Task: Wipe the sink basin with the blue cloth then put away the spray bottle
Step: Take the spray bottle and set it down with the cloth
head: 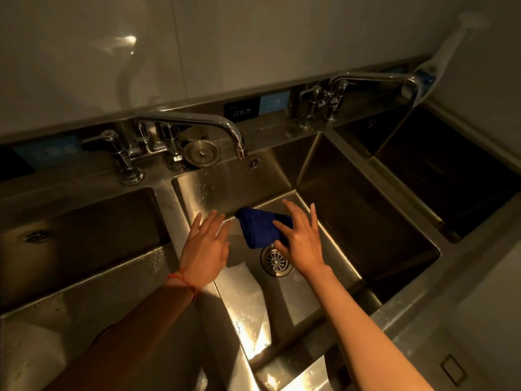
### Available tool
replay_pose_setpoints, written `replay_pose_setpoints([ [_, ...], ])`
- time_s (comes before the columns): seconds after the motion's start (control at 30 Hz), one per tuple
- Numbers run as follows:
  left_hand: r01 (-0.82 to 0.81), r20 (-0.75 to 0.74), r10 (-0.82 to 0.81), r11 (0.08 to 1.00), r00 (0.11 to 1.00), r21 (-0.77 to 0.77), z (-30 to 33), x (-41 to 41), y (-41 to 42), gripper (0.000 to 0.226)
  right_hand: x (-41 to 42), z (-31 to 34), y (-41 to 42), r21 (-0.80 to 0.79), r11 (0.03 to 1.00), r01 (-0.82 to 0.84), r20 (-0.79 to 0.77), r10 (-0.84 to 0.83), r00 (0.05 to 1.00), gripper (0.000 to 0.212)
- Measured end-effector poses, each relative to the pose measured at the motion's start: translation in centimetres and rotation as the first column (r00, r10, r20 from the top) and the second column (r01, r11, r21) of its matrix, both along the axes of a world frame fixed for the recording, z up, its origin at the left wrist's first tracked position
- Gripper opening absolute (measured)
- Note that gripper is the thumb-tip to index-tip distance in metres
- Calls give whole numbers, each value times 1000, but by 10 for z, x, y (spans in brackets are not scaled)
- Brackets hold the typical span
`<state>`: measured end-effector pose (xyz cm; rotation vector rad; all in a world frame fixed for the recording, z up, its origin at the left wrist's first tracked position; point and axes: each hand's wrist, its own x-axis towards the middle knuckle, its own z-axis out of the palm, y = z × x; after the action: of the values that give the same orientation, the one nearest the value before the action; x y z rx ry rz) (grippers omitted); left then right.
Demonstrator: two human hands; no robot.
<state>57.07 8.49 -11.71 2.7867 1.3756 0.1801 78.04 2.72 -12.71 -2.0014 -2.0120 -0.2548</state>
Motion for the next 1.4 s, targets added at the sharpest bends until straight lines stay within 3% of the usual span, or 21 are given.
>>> replay_pose_setpoints([
  [0.23,63,155,-73,996,985,71,28,19,-1,92,12,38,-9,43,996,-79,-122,84,989,47],
  [0.33,137,169,-155,984,973,111,43,29,-3,98,16,53,-13,37,991,-127,-115,130,985,44],
  [0.57,225,122,-259,944,958,242,62,42,-11,76,22,77,-24,-20,983,-184,-117,181,977,44],
  [0.73,245,187,-314,916,931,318,72,43,-16,65,25,85,-32,13,986,-167,-109,167,980,44],
  [1.07,225,211,-327,891,921,395,86,43,-40,50,3,88,-62,-70,997,40,-86,-46,995,42],
  [1.4,174,279,-297,903,913,392,100,56,-63,54,-20,101,-98,-43,993,111,-134,-116,984,78],
])
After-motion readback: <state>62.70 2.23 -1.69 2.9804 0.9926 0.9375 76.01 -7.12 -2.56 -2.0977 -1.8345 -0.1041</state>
